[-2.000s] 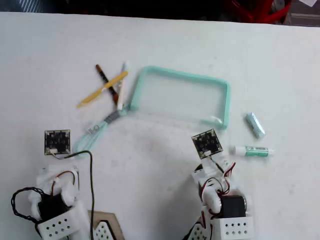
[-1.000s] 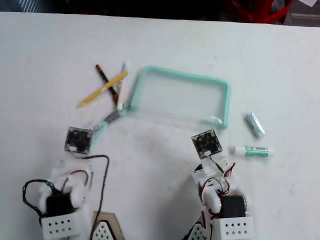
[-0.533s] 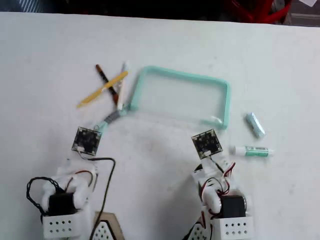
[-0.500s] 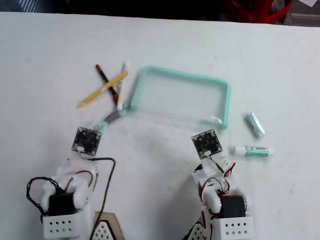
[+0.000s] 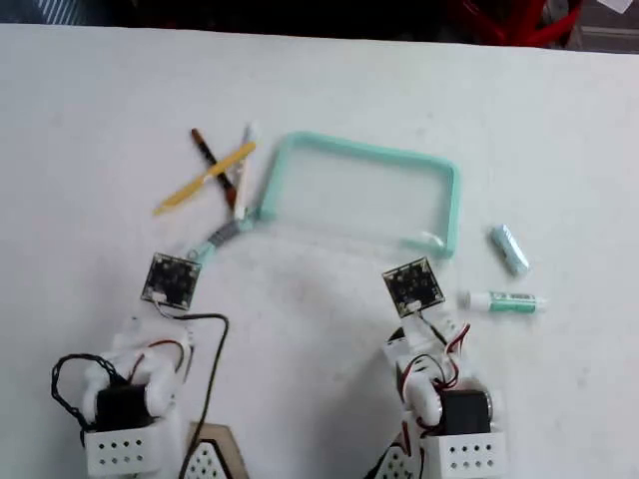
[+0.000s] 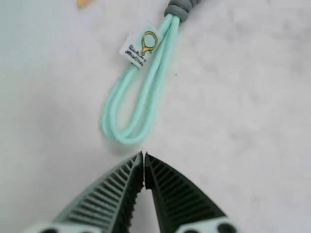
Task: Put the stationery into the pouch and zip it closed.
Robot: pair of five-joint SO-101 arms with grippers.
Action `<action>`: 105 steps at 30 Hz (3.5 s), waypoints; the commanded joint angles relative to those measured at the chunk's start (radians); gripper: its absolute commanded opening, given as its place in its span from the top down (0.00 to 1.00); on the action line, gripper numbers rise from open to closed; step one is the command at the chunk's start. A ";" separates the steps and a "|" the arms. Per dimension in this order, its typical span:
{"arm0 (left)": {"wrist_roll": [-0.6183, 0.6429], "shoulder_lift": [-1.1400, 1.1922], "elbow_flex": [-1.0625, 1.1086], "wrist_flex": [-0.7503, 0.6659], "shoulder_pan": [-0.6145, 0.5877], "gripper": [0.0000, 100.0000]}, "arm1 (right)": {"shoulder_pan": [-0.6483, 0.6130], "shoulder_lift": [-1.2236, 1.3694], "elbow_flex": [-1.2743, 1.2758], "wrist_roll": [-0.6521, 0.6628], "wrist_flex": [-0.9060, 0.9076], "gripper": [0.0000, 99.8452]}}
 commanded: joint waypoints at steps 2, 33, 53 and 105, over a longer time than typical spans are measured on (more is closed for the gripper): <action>0.014 0.004 -0.005 -0.002 -0.090 0.98 | -0.007 -0.004 0.009 0.003 0.005 0.98; -0.328 0.002 -0.060 0.003 -0.079 0.98 | -0.004 -0.004 0.009 0.006 0.005 0.98; -0.327 0.002 -1.043 0.080 -0.077 0.98 | 0.001 -0.004 0.009 0.006 0.005 0.98; -0.331 1.161 -1.329 0.206 0.335 0.85 | 0.002 -0.004 0.009 0.006 0.005 0.98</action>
